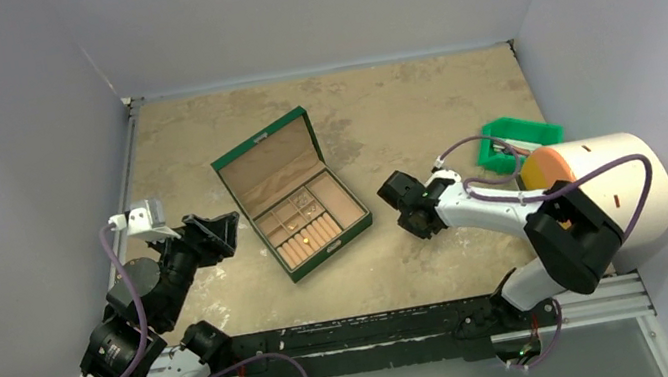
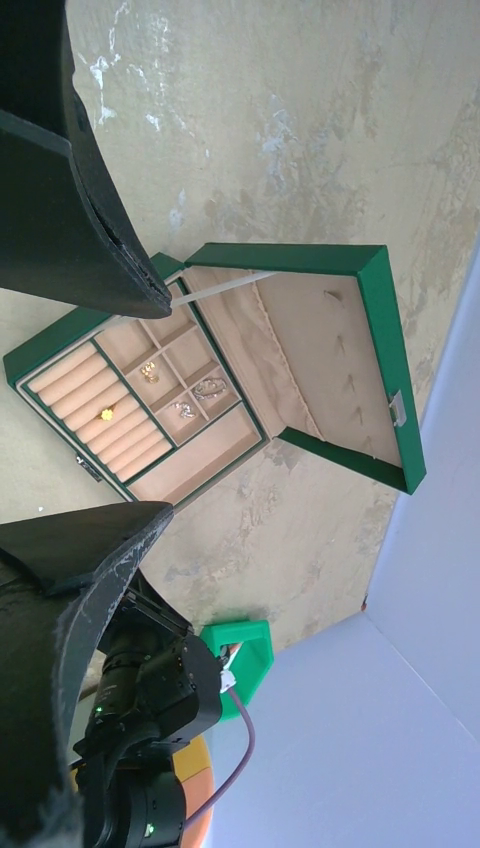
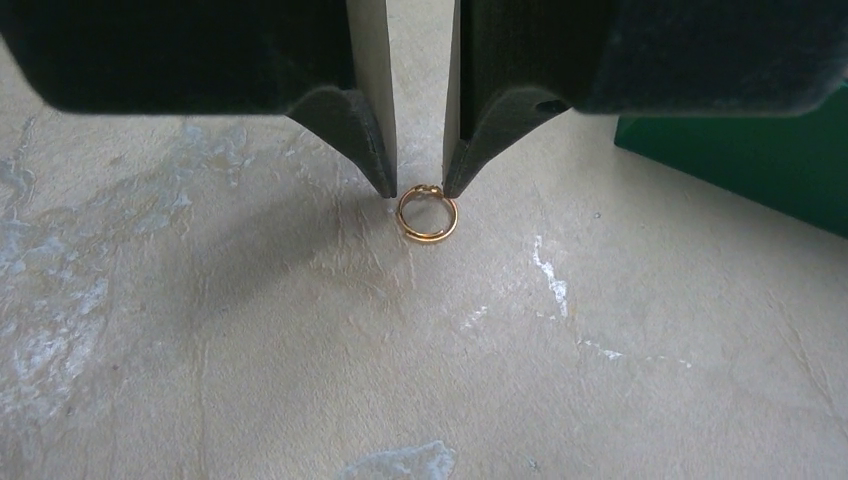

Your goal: Organize the mixed jewelry

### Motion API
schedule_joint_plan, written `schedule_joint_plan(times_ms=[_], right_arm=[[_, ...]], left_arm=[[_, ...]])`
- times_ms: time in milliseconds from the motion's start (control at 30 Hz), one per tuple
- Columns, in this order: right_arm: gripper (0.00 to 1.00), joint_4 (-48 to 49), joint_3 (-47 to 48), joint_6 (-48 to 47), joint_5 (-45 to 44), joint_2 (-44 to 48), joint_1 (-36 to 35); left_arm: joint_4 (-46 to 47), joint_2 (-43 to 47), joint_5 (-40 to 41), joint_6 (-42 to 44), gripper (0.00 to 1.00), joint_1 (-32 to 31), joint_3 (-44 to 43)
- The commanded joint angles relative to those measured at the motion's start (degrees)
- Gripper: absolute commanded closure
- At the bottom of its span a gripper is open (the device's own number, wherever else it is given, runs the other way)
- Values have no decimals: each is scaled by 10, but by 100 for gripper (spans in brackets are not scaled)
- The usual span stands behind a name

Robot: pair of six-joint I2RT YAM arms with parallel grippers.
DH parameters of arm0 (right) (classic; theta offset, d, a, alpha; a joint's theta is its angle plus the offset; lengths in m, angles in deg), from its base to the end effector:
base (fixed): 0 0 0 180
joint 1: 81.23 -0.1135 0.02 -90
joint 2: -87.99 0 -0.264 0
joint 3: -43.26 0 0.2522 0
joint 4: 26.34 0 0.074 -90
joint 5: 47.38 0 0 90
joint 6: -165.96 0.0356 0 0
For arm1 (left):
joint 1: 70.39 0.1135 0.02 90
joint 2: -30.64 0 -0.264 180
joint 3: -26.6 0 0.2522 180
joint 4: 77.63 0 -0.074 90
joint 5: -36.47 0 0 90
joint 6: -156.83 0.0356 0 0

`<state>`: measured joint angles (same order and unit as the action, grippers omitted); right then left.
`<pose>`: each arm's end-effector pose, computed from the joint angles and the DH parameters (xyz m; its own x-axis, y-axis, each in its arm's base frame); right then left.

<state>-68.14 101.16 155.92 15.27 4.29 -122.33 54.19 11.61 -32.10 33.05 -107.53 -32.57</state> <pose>0.2054 0.1575 0.1685 -0.5665 0.6664 -0.4847 0.6072 0.7352 0.3012 0.0631 -0.0315 0.3472 -0.2448 -0.4638 -0.8514 0.1654 0.8453 -0.5081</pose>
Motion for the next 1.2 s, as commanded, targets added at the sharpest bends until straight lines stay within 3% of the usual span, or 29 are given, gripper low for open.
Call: schedule_joint_plan(times_ms=[0, 600, 1167], right_arm=[[75, -29, 24, 33, -18, -5, 5], [77, -28, 23, 42, -22, -19, 19], [84, -16, 49, -20, 15, -60, 17]], left_arm=[[22, -3, -5, 8, 33, 4, 0], [23, -4, -7, 7, 33, 4, 1], [24, -5, -10, 8, 33, 10, 1]])
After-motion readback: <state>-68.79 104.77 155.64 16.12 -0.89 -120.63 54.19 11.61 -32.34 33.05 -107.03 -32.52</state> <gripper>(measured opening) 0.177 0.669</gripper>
